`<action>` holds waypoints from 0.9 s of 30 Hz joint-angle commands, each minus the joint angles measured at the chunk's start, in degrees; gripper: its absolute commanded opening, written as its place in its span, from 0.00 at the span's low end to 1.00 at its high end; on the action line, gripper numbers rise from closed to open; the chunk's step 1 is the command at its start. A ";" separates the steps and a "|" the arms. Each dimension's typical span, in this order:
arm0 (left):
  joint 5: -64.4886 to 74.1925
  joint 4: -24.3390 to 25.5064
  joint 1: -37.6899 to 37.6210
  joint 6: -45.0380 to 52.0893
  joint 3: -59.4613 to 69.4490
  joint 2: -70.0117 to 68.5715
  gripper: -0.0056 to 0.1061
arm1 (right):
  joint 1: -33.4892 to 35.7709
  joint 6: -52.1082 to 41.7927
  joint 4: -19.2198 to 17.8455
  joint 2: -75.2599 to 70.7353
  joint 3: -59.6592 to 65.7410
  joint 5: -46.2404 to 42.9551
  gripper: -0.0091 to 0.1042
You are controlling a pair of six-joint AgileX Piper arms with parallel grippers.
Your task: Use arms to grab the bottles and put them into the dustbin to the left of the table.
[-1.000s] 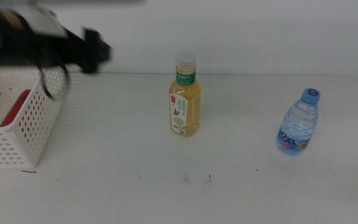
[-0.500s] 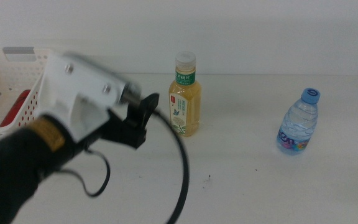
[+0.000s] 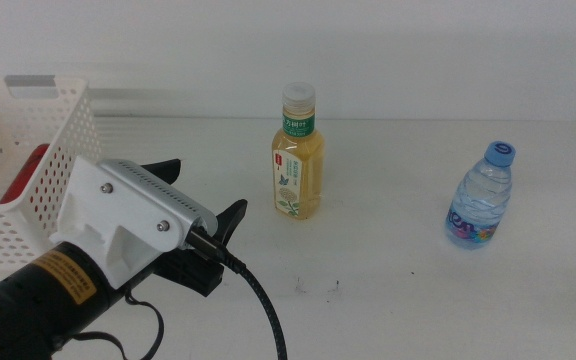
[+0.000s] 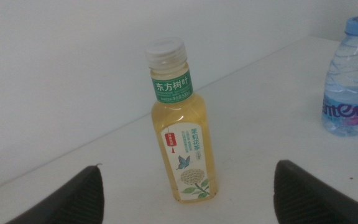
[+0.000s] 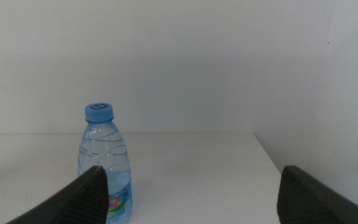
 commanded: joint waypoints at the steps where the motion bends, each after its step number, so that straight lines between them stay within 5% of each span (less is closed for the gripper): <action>1: -0.69 -0.35 -0.18 0.13 0.23 -0.36 0.89 | -0.44 -0.26 -0.14 -0.27 0.18 -0.37 0.86; 9: -5.65 3.11 2.37 -8.07 0.29 7.03 0.89 | -0.44 -0.26 -0.14 -0.27 0.18 -0.37 0.86; 20: -28.94 24.01 12.74 -24.65 -4.29 29.23 0.89 | -0.44 -0.26 -0.14 -0.27 0.18 -0.37 0.86; 27: -29.84 25.06 12.35 -26.57 -12.78 38.46 0.89 | -0.44 -0.26 -0.14 -0.27 0.18 -0.37 0.86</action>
